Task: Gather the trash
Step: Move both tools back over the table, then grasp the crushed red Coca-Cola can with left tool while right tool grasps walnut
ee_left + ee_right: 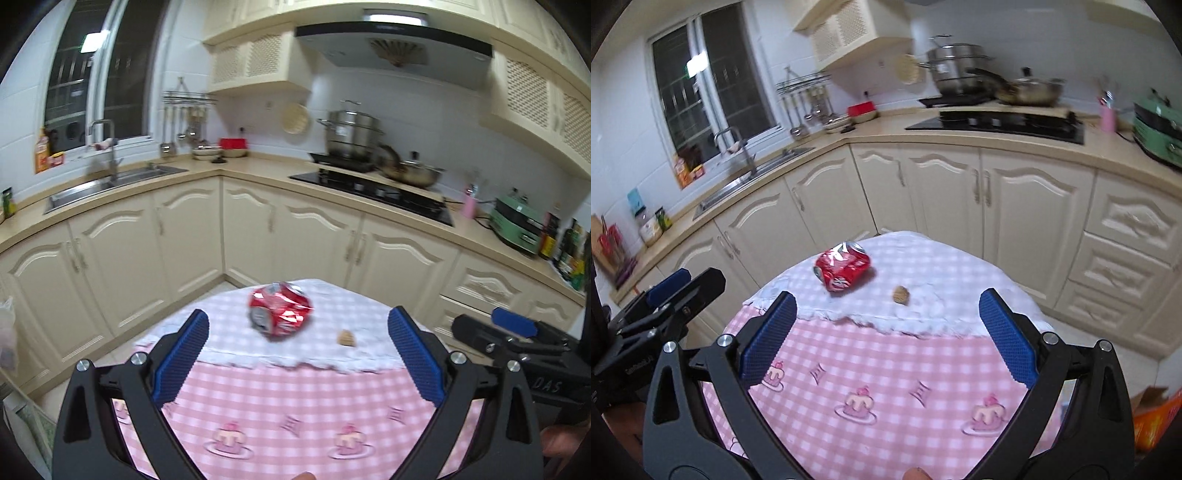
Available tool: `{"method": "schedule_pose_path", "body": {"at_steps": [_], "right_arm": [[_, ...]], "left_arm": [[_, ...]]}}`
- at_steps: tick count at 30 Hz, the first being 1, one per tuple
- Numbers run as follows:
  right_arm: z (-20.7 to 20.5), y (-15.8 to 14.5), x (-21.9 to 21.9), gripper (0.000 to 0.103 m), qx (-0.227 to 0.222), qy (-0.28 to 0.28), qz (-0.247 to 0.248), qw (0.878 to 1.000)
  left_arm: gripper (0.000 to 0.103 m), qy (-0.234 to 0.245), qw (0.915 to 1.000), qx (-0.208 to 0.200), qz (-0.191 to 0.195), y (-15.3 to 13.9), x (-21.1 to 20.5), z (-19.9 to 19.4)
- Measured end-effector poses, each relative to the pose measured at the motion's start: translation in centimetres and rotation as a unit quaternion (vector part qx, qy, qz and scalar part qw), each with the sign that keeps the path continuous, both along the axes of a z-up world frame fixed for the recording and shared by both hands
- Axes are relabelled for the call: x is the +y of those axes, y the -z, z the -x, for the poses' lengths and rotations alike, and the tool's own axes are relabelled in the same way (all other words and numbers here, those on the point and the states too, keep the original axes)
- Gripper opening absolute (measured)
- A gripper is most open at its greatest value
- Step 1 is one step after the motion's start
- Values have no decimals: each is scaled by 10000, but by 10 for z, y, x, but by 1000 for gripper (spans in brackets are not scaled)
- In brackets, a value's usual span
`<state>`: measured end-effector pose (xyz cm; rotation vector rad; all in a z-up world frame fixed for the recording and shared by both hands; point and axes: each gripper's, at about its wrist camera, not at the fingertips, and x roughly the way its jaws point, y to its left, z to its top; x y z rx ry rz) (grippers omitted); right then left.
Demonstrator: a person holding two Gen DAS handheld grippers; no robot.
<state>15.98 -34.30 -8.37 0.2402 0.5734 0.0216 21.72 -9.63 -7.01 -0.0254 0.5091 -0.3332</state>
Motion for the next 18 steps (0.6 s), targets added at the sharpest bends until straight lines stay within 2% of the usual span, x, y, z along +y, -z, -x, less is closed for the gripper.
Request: {"method": "schedule_pose_path", "body": {"at_steps": [6, 14, 18], "right_arm": [[-43, 12, 12, 97, 161, -99, 272, 9994], [-105, 77, -1, 97, 914, -5, 308, 9953], [-124, 103, -8, 97, 1155, -26, 281, 9929]], "left_arm": [[95, -235, 9994, 268, -7, 30, 19, -48], [95, -368, 9958, 810, -221, 89, 0, -143], [95, -444, 9933, 1025, -299, 116, -16, -186]]}}
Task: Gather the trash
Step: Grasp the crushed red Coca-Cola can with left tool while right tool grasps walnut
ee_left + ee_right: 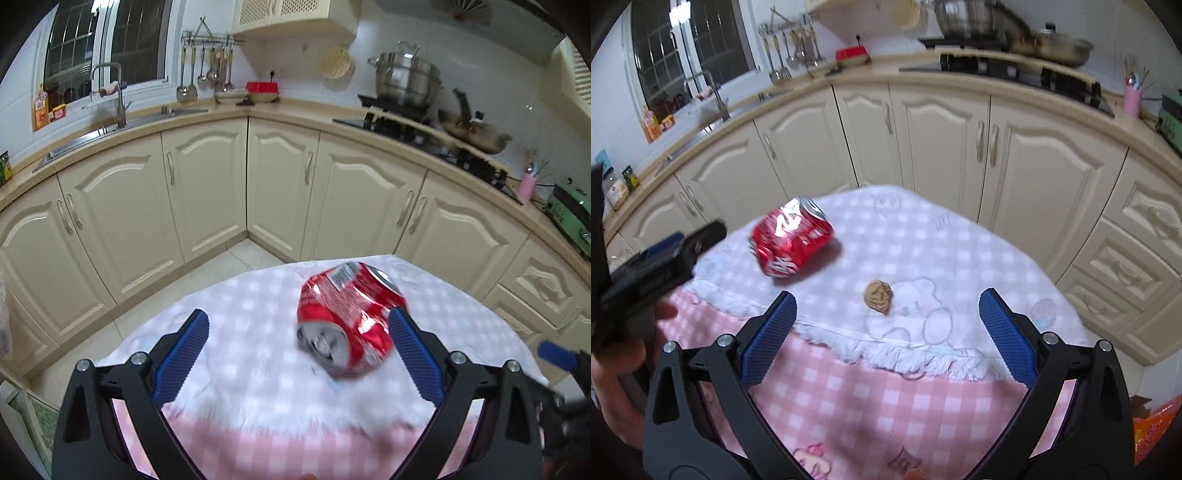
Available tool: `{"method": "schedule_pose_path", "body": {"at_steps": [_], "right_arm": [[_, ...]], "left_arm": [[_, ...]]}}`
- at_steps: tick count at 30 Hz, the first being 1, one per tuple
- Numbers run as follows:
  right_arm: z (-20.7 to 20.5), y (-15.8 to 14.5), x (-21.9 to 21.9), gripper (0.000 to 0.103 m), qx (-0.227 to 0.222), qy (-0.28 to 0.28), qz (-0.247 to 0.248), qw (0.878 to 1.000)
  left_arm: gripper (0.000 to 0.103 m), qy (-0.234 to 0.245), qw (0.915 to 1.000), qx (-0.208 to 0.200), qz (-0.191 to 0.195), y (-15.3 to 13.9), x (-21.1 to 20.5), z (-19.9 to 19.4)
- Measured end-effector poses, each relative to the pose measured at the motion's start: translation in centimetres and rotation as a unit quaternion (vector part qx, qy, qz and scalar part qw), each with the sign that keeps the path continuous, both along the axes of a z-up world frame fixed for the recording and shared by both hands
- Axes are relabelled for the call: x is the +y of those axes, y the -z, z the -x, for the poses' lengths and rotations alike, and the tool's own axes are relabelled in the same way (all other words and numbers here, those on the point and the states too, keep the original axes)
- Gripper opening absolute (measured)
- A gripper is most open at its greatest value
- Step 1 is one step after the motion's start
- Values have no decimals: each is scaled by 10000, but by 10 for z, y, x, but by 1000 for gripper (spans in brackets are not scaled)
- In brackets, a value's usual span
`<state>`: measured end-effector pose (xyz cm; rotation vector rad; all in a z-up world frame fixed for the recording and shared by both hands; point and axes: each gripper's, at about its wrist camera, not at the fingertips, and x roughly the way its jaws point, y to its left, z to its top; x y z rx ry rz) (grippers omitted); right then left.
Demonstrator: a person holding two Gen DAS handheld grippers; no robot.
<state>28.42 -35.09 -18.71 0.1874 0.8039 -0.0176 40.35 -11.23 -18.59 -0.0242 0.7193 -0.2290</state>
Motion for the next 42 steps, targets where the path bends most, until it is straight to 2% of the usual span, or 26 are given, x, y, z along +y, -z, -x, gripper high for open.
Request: {"method": "schedule_pose_path", "body": {"at_steps": [6, 7, 8, 10, 11, 12, 14, 17, 19, 27, 36, 42], "right_arm": [[-26, 26, 5, 95, 201, -184, 66, 9996], [-28, 28, 5, 92, 221, -205, 65, 9995], [-32, 32, 6, 85, 268, -228, 66, 9994], [-36, 39, 8, 74, 343, -271, 76, 9990], [-37, 42, 10, 65, 387, -319, 98, 9987], [-38, 45, 12, 51, 418, -356, 111, 9984], [-40, 50, 16, 34, 476, -421, 147, 9979], [-36, 53, 21, 25, 386, -447, 308, 9978], [-32, 50, 17, 25, 327, -425, 47, 9985], [10, 15, 13, 25, -41, -331, -190, 9993], [79, -22, 7, 25, -383, -288, -373, 9982], [128, -34, -6, 25, -585, -259, -518, 9966]], "left_arm": [[93, -2, 9983, 560, 136, 39, -19, -40], [73, 84, 9974, 681, 236, 47, -22, -42], [62, 157, 9964, 790, 280, 52, -24, -44], [51, 328, 9950, 771, 541, 57, -24, -39], [50, 362, 9955, 738, 469, 56, -26, -37], [49, 392, 9958, 717, 414, 56, -28, -35], [49, 421, 9953, 738, 455, 57, -27, -33], [48, 448, 9949, 759, 493, 55, -24, -29], [47, 457, 9952, 730, 465, 52, -20, -20], [46, 498, 9958, 510, 572, 21, 1, 27], [45, 795, 9951, 235, 543, -11, 6, 115], [45, 1022, 9929, 88, 609, -29, 1, 173]]}}
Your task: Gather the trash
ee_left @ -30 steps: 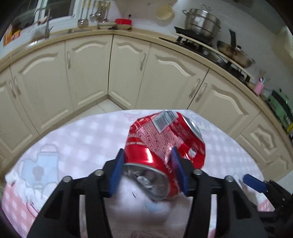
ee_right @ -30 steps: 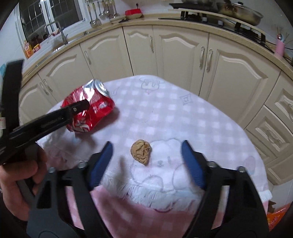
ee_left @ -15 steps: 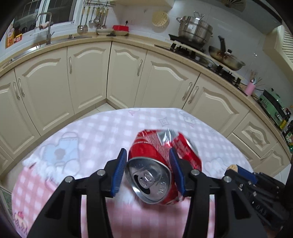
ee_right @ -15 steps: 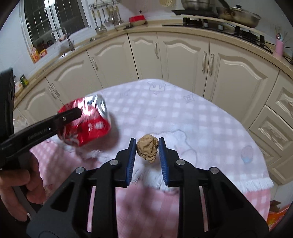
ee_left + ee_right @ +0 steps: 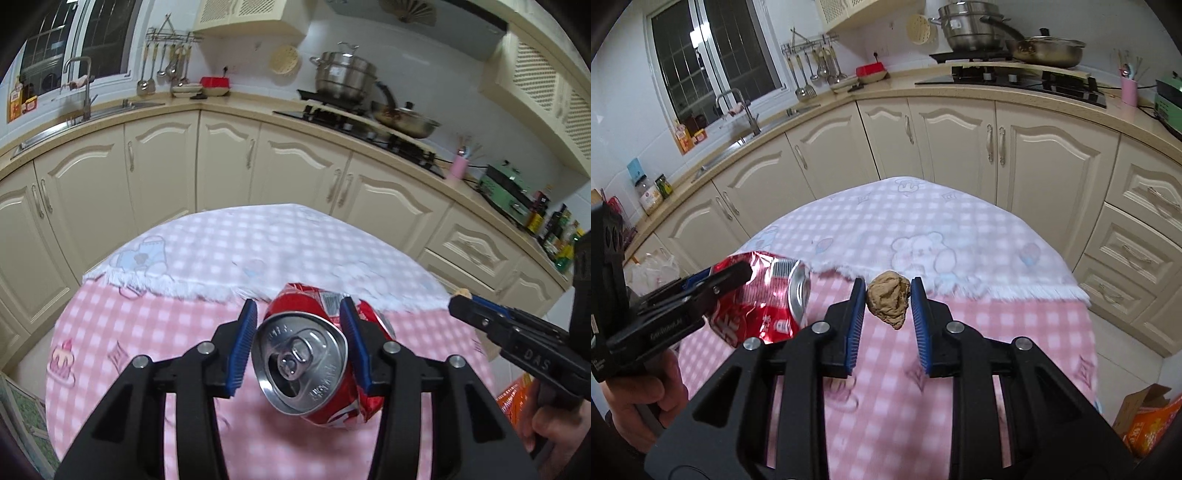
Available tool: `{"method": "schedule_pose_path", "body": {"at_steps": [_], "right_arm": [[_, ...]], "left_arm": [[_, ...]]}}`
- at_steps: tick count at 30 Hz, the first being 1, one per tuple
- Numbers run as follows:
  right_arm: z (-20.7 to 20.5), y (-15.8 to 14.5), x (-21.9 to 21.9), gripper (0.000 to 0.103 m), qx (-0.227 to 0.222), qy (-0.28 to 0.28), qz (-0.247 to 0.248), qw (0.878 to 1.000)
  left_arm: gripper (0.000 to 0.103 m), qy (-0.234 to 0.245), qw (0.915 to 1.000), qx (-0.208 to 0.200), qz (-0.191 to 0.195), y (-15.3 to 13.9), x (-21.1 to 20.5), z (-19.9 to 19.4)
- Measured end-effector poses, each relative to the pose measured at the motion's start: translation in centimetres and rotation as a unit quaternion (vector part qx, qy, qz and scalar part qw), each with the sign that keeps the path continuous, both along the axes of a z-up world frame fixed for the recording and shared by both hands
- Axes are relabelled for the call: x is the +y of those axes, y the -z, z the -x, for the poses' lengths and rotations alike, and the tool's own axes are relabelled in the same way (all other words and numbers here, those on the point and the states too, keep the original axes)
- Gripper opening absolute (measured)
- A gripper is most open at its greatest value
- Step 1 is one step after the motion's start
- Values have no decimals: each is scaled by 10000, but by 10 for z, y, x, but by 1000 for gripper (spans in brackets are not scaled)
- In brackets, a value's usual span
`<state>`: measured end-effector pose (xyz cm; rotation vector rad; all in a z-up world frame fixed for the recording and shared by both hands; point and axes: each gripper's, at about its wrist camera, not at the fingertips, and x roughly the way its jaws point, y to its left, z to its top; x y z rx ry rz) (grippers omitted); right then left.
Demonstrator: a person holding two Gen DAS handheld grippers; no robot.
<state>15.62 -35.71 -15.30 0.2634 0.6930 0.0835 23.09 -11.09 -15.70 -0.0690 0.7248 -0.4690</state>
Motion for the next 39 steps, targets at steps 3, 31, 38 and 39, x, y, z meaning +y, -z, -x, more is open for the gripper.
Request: {"method": "schedule_pose_path", "body": {"at_steps": [3, 31, 38, 39], "right_arm": [[22, -3, -13, 25, -90, 48, -139, 9999], [84, 56, -84, 25, -30, 413, -997, 9942], [107, 66, -128, 25, -231, 822, -1428, 9861], [116, 66, -138, 25, -235, 944, -1355, 9860]], "left_arm": [[42, 215, 9997, -55, 90, -9, -9, 29], [77, 1929, 9781, 736, -244, 62, -109, 132], [77, 2247, 9708, 731, -406, 69, -136, 147], [77, 2299, 9695, 707, -466, 70, -141, 149]]}}
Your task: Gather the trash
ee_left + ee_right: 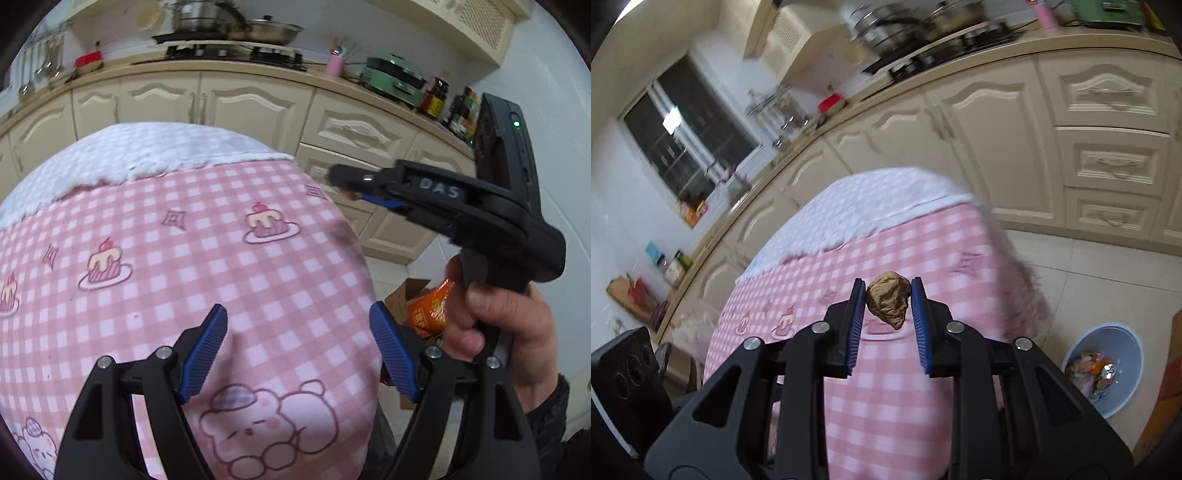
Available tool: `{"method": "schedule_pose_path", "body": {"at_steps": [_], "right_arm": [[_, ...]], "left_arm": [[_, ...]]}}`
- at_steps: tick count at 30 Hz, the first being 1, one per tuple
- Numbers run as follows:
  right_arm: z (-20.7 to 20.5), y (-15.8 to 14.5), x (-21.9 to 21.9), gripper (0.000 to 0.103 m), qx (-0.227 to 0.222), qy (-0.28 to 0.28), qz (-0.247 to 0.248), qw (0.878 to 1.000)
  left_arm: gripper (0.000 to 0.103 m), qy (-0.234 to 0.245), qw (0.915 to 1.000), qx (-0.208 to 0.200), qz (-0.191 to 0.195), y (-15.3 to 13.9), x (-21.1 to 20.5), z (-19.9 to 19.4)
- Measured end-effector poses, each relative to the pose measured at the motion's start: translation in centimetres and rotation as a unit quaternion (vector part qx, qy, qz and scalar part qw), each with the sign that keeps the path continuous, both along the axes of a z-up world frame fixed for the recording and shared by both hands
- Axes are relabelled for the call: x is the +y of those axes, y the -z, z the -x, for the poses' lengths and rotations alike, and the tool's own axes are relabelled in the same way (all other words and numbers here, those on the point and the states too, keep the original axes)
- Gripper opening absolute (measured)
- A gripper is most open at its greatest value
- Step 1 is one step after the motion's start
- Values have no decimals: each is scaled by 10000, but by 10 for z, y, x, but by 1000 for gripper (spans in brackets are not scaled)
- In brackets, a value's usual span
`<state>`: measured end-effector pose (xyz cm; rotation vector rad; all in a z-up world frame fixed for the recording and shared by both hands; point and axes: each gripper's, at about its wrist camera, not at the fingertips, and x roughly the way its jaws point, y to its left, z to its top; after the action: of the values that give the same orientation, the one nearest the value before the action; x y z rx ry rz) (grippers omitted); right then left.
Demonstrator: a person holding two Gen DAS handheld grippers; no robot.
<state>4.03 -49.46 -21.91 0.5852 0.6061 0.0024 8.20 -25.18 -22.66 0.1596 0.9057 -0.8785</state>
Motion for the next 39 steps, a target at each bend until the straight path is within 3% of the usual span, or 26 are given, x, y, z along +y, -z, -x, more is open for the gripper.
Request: {"method": "schedule_pose_path", "body": {"at_steps": [2, 6, 13, 16, 22, 23, 24, 25, 26, 34, 39], "right_arm": [[15, 5, -18, 25, 61, 205, 0, 9998], [60, 47, -73, 25, 519, 924, -194, 9942], [117, 186, -141, 25, 1990, 1784, -852, 9599], [119, 213, -150, 25, 2131, 1836, -1068, 9537], [97, 238, -167, 27, 2356, 1878, -999, 9483], [96, 242, -170, 34, 2386, 1893, -998, 9473], [94, 247, -173, 67, 2414, 1930, -1020, 9455], [93, 251, -177, 82, 2418, 2049, -1016, 9430], [94, 253, -180, 89, 2393, 2115, -1018, 9422], [110, 262, -197, 97, 2403, 2295, -1224, 9352], [125, 250, -201, 97, 2305, 2393, -1249, 9349]], "left_arm": [[77, 91, 9999, -29, -85, 3, -12, 2], [77, 192, 9998, 4, -79, 5, -25, 4], [79, 421, 9984, -99, -373, 15, -51, 12], [88, 370, 9979, -155, -513, 18, -61, 11], [91, 490, 9956, -362, -714, 15, -95, 13], [91, 524, 9954, -374, -711, 14, -101, 14], [92, 573, 9951, -383, -707, 13, -110, 15], [92, 609, 9948, -399, -710, 13, -116, 16], [92, 639, 9946, -415, -711, 13, -121, 18], [92, 1041, 9911, -402, -726, 24, -177, 36], [92, 1165, 9899, -342, -728, 30, -192, 44]]}}
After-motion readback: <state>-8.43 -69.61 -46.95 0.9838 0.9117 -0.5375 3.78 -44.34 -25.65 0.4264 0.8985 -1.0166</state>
